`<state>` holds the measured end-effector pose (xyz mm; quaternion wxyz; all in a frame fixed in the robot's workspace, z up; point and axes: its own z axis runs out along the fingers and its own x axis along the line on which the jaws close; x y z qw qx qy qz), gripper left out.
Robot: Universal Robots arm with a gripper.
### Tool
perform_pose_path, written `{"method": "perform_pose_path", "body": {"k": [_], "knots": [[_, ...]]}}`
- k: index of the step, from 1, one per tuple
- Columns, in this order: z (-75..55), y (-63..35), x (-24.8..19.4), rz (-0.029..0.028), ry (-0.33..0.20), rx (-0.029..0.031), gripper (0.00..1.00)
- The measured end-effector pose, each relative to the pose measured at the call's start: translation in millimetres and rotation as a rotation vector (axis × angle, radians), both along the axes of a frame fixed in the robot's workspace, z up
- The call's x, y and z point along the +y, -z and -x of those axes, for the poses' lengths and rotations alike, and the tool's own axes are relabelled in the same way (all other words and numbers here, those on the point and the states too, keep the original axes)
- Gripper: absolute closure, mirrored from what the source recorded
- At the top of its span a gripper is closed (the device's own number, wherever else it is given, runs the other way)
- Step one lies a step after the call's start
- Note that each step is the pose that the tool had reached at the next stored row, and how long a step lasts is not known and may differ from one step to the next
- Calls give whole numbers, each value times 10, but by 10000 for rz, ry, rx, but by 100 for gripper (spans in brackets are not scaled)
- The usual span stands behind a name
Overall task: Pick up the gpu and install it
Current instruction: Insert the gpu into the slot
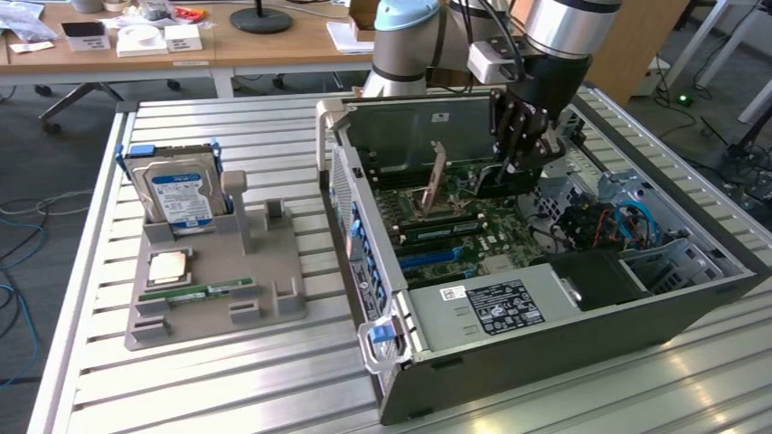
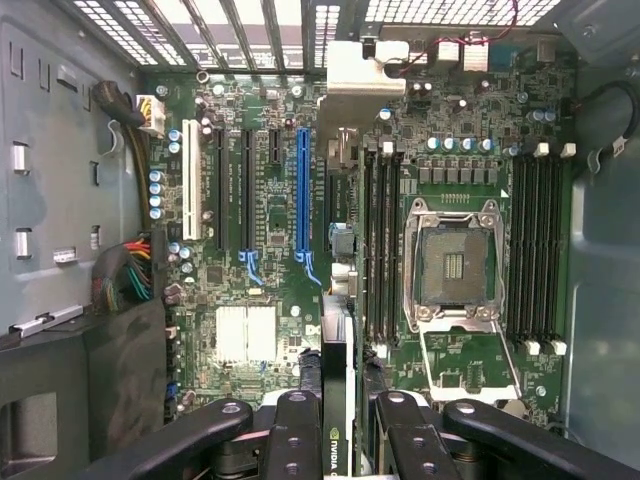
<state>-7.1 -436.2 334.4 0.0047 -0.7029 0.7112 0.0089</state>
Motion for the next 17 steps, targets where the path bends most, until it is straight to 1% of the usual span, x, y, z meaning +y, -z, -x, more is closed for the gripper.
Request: {"method": "perform_pose_path", "body": {"k": [8, 17], "knots": [[3, 11, 1, -7, 1, -3, 74], [5, 22, 1, -2, 1, -2, 74]]}}
